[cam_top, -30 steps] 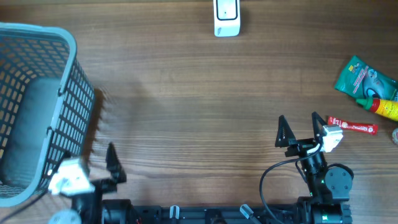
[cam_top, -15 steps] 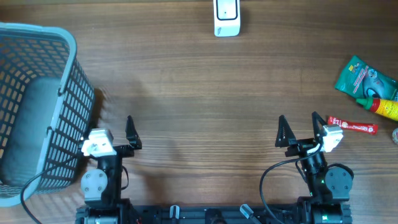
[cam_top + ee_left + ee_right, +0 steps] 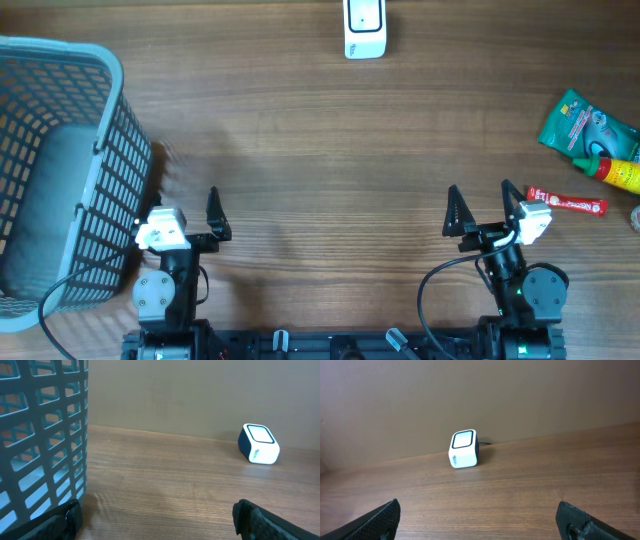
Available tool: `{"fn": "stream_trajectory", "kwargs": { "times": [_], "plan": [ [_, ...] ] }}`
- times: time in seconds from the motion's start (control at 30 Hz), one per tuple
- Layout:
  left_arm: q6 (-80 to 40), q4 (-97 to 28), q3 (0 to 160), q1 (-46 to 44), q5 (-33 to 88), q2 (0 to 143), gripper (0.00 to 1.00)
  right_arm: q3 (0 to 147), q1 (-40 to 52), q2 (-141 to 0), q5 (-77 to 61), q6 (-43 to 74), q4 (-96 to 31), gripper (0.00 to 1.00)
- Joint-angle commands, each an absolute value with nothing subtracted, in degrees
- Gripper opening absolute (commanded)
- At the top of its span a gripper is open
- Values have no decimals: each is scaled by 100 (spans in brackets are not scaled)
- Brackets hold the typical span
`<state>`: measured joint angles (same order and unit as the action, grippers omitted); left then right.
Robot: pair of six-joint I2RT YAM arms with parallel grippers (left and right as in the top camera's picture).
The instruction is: Scan the item barcode
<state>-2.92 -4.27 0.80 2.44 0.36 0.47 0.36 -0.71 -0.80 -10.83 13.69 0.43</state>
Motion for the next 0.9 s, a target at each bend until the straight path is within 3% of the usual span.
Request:
{"fn": "stream_trajectory", "kwargs": {
  "times": [0.0, 0.23, 0.37, 0.87],
  "plan": [
    [-349, -427, 32, 285, 169, 21, 100, 30, -115, -54, -989, 1437, 71, 100],
    [-349, -427, 32, 285, 169, 21, 100, 30, -117, -60, -834, 1280, 54, 100],
    [-349, -427, 32, 285, 169, 21, 100, 30, -115, -104, -860, 43, 58, 100],
    [-349, -427, 32, 285, 169, 27, 100, 32, -115, -108, -858, 1, 56, 99]
  ]
}}
